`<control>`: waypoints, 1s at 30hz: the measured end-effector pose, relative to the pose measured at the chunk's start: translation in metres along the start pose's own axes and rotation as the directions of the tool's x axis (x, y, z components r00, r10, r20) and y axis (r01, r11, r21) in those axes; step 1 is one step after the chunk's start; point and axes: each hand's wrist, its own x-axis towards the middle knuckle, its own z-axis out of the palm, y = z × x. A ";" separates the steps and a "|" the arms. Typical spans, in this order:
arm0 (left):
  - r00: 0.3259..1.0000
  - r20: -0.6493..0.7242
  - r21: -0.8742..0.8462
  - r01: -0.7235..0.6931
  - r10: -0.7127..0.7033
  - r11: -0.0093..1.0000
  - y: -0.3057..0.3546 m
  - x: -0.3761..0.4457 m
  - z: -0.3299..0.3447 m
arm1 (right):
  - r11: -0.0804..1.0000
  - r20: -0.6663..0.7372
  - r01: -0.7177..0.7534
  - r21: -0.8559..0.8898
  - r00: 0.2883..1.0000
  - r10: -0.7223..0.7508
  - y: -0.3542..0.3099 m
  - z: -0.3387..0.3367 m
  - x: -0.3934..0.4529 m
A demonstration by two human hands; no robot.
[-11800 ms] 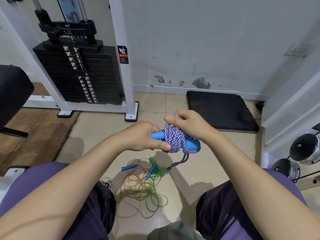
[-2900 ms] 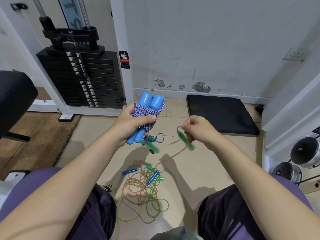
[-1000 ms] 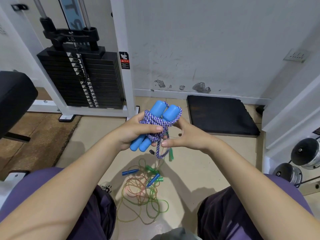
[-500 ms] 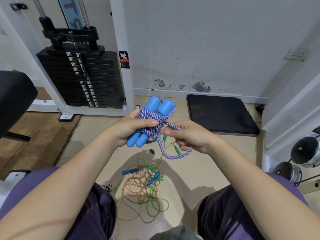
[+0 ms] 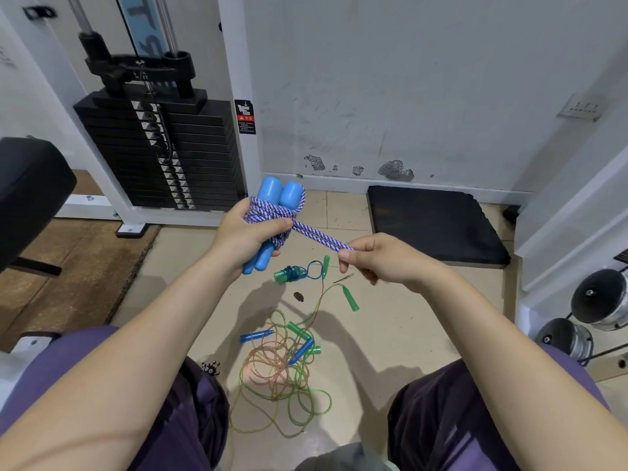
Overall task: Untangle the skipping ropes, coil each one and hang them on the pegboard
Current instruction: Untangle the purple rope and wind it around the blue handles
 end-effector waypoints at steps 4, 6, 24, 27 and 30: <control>1.000 0.011 0.047 -0.005 0.005 0.999 0.000 -0.002 0.001 | 0.999 -0.038 0.011 0.042 0.999 -0.010 -0.004 -0.001 -0.001; 1.000 0.017 0.049 -0.013 0.012 0.999 0.001 -0.002 0.002 | 0.997 -0.029 0.009 0.075 1.000 -0.007 -0.007 0.000 -0.002; 0.821 0.535 0.447 -0.074 -0.200 0.892 -0.005 -0.025 0.030 | 0.936 -0.141 0.328 -0.128 0.928 -0.345 -0.024 0.011 -0.006; 0.756 0.612 0.486 -0.130 -0.231 0.864 -0.001 -0.030 0.033 | 0.946 -0.191 0.317 -0.069 0.927 -0.324 -0.021 0.009 -0.003; 0.752 0.611 0.516 -0.139 -0.249 0.845 0.002 -0.035 0.033 | 0.949 -0.193 0.310 -0.059 0.929 -0.316 -0.019 0.012 -0.002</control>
